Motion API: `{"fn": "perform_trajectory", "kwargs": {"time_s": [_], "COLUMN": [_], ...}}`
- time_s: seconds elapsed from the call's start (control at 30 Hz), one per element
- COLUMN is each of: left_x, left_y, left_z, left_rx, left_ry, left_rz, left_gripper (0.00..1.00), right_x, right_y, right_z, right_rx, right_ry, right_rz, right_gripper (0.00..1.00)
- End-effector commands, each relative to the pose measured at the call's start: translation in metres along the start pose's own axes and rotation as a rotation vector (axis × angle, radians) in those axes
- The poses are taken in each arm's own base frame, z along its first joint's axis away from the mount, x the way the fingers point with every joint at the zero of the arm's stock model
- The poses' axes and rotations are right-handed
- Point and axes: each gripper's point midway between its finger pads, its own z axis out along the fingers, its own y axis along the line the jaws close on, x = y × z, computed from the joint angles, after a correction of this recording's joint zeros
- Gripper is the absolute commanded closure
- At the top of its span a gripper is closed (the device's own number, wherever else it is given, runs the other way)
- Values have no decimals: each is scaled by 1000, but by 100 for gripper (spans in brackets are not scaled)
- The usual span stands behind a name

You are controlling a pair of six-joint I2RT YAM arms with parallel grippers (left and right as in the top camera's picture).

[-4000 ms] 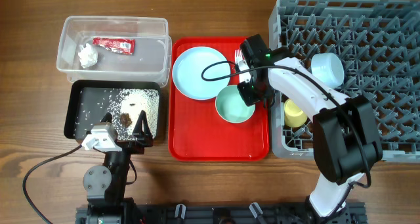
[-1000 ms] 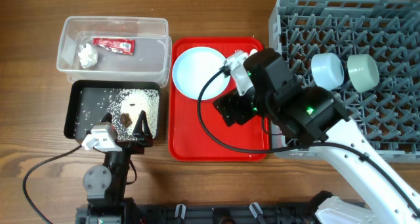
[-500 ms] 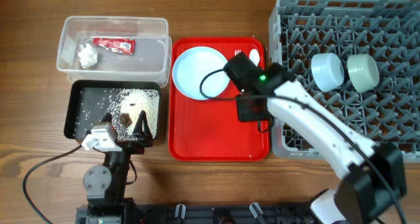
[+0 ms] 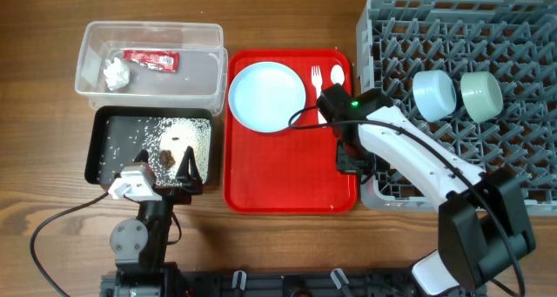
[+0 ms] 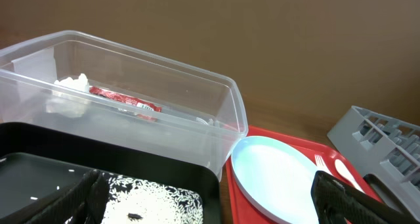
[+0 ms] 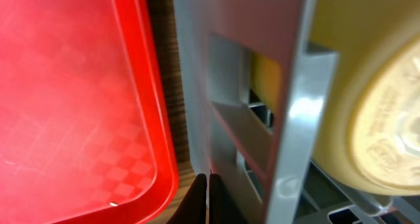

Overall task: Sort waste into correct bins and load items into the dishwasher rack
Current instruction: 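Move the right gripper down to the white fork on the red tray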

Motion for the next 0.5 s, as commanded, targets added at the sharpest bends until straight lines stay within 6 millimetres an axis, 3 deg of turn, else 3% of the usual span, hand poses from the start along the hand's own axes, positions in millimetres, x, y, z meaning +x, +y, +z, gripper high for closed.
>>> {"fn": "perform_trajectory", "kwargs": {"time_s": [0.0,0.2,0.33,0.37,0.4,0.47], "left_x": [2,2,2,2,2,2], "left_y": [0,0,0,0,0,0], "left_z": [0,0,0,0,0,0], "left_rx": [0,0,0,0,0,0], "left_ry": [2,2,3,3,3,3], "left_rz": [9,9,9,9,9,9], "left_gripper": [0,0,0,0,0,0], "right_x": [3,6,-16,-22,-26,-31], "right_y": [-11,-16,13,36,57,87], "right_z": [2,0,-14,-31,-54,-106], "right_rx": [55,69,-84,-222,-361,-591], "right_ry": [11,17,-95,-138,-188,-306], "right_rz": [28,34,-114,-204,-286,-419], "right_gripper": [96,96,96,94,84,56]}}
